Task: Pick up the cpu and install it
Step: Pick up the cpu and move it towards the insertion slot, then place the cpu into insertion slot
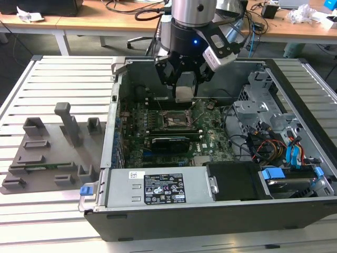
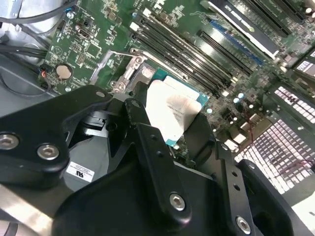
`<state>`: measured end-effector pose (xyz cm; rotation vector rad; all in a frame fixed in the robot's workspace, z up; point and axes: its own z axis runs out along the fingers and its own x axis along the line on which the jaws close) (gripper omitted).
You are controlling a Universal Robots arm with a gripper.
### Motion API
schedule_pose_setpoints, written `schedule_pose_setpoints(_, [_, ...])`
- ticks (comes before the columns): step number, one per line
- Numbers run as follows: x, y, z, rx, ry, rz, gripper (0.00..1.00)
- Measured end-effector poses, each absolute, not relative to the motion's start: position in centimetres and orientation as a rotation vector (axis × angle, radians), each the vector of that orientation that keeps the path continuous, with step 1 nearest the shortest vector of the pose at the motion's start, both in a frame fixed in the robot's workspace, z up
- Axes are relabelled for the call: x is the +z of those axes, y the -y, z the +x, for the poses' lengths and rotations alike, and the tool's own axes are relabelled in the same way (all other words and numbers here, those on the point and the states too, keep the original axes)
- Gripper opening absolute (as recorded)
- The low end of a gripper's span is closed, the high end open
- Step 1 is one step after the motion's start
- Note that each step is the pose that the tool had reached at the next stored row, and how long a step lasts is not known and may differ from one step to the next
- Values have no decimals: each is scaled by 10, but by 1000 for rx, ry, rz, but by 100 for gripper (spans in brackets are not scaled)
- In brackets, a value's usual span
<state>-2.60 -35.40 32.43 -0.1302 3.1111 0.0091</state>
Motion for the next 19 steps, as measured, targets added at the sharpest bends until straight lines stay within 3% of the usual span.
schedule_pose_setpoints(5, [314,340,-23,-6,-3111,-130,55])
schedule_pose_setpoints(13, [295,313,-22,-103,-3112,-132,55])
schedule_pose_setpoints(19, [291,313,-22,-108,-3112,-132,55])
